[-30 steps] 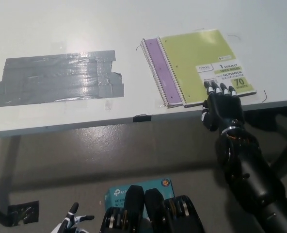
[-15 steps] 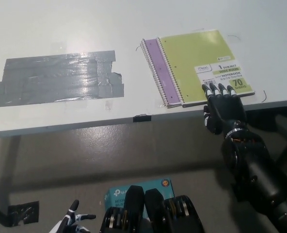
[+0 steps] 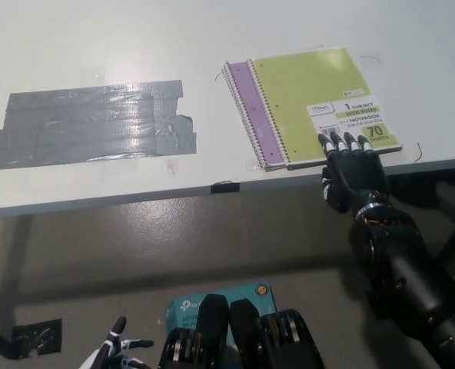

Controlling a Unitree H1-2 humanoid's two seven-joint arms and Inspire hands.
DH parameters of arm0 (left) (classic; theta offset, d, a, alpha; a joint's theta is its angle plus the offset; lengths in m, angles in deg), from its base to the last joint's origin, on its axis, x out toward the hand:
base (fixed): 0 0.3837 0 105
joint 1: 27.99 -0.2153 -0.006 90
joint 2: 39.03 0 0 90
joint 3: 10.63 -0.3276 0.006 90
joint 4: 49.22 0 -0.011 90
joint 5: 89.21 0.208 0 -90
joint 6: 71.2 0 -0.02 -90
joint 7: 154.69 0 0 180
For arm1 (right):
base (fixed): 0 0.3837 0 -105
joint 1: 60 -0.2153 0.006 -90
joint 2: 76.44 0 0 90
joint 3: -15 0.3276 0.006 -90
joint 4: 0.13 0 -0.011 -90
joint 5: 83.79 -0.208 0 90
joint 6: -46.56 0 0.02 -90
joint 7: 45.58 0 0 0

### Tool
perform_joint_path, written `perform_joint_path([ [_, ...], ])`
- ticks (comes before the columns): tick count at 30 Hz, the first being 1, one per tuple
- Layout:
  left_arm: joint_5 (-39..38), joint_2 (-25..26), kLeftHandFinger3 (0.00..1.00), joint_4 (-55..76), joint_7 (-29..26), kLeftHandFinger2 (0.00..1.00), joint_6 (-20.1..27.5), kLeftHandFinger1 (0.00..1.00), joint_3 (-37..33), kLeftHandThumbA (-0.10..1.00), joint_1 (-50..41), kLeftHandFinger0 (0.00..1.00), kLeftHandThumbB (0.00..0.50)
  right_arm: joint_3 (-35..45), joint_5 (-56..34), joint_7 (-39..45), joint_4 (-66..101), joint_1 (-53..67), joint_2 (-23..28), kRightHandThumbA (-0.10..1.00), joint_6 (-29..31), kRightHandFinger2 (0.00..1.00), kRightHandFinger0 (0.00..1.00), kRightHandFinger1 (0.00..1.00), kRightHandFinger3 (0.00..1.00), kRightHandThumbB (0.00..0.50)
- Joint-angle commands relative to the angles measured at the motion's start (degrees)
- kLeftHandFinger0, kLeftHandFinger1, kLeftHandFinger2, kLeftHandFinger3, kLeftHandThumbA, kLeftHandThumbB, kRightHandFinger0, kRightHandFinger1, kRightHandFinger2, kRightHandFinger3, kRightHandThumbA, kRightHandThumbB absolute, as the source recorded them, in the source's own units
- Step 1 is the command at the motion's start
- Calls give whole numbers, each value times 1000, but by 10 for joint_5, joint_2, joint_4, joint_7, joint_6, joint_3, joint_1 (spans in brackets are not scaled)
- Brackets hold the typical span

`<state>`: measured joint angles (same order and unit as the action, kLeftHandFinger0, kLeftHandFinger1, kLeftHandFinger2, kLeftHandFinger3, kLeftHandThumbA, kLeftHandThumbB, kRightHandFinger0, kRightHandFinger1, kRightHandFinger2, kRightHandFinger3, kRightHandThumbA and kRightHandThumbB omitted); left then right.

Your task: The robot uses its right hand to align two notebooks stacked together until they are fully overlapped

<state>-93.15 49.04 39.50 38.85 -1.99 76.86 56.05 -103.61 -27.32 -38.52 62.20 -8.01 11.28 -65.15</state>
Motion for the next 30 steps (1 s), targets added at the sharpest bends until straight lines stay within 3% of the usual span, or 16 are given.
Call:
perform_joint_path([
  [1, 1, 2, 685, 17, 3, 462, 7, 550, -3, 1000, 4, 43, 500, -16, -24, 49, -9, -9, -8, 1000, 14, 1000, 1000, 1000, 1000, 216],
  [6, 4, 1, 691, 20, 1, 502, 5, 571, -6, 1000, 4, 36, 500, -23, -23, 39, -15, -13, -10, 1000, 19, 1000, 1000, 1000, 1000, 212],
  [10, 1, -1, 694, 23, 0, 560, 3, 603, -3, 1000, 4, 50, 500, -31, -18, 40, -15, -18, -13, 1000, 20, 1000, 1000, 1000, 1000, 236],
  [18, 8, -3, 674, 26, -3, 585, -1, 637, -7, 1000, 6, 99, 500, -48, -12, 38, -21, -23, -12, 1000, 22, 1000, 1000, 1000, 1000, 225],
  [20, 6, -2, 662, 20, -1, 603, 6, 640, -6, 1000, 7, 100, 500, -55, -9, 41, -19, -24, -11, 1000, 23, 1000, 1000, 1000, 1000, 258],
  [27, 15, -1, 643, 20, -5, 589, 7, 643, -10, 1000, 9, 102, 500, -55, -19, 34, -14, -21, -11, 1000, 32, 1000, 1000, 1000, 1000, 260],
  [28, 14, -1, 677, 19, -3, 636, 5, 666, -10, 1000, 10, 115, 500, -59, -17, 42, -11, -22, -11, 1000, 30, 1000, 1000, 1000, 1000, 254],
  [30, 15, -2, 681, 21, -5, 631, 1, 671, -10, 1000, 9, 121, 500, -64, -11, 39, -10, -22, -10, 1000, 32, 1000, 1000, 1000, 1000, 254],
])
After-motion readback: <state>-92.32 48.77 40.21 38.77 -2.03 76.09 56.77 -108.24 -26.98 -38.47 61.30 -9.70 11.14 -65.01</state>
